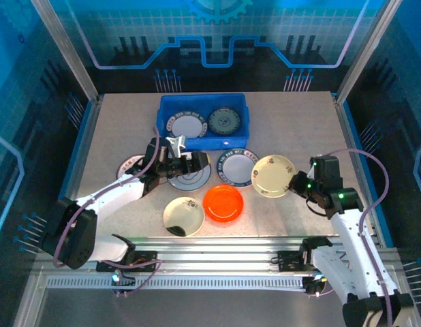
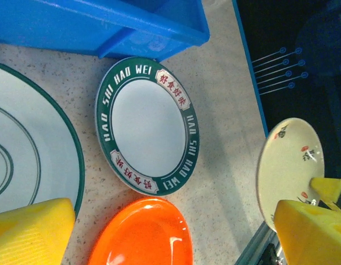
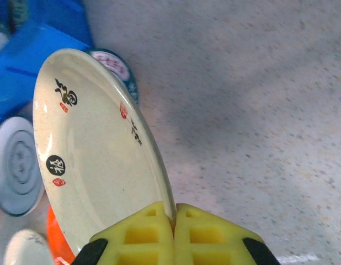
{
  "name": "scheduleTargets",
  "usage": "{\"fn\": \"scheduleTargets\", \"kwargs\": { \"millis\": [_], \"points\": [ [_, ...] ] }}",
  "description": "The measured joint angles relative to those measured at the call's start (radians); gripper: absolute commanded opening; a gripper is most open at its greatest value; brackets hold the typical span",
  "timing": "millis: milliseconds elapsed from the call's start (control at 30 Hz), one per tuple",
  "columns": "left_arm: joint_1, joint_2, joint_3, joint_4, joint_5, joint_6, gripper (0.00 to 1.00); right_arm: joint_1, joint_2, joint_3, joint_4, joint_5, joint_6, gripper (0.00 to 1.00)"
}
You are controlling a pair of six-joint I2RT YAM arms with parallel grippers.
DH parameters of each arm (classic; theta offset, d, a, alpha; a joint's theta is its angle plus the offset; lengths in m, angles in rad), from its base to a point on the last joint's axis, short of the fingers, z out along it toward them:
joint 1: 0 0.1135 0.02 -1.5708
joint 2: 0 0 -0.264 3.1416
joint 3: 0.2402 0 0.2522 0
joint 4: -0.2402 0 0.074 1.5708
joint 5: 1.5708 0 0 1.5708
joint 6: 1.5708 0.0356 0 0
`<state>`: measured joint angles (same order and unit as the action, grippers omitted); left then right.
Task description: Place the plates into the plastic bin on the countertop
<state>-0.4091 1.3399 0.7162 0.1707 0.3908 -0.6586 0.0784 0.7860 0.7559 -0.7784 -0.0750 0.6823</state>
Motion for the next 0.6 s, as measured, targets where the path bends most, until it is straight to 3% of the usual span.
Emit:
{"fn": "scheduleTargets", "kwargs": {
  "millis": [200, 600],
  "points": [
    [0.000, 0.002, 0.002, 0.045, 0.016, -0.040, 0.77, 0.095, 0.136, 0.075, 0.059, -0.057, 0.014, 0.00],
    [-0.002, 0.048, 0.039, 0.064, 0.030, -0.057, 0.70, 0.337, 0.397, 0.150, 0.317, -0.072, 0.097, 0.00]
  ]
}}
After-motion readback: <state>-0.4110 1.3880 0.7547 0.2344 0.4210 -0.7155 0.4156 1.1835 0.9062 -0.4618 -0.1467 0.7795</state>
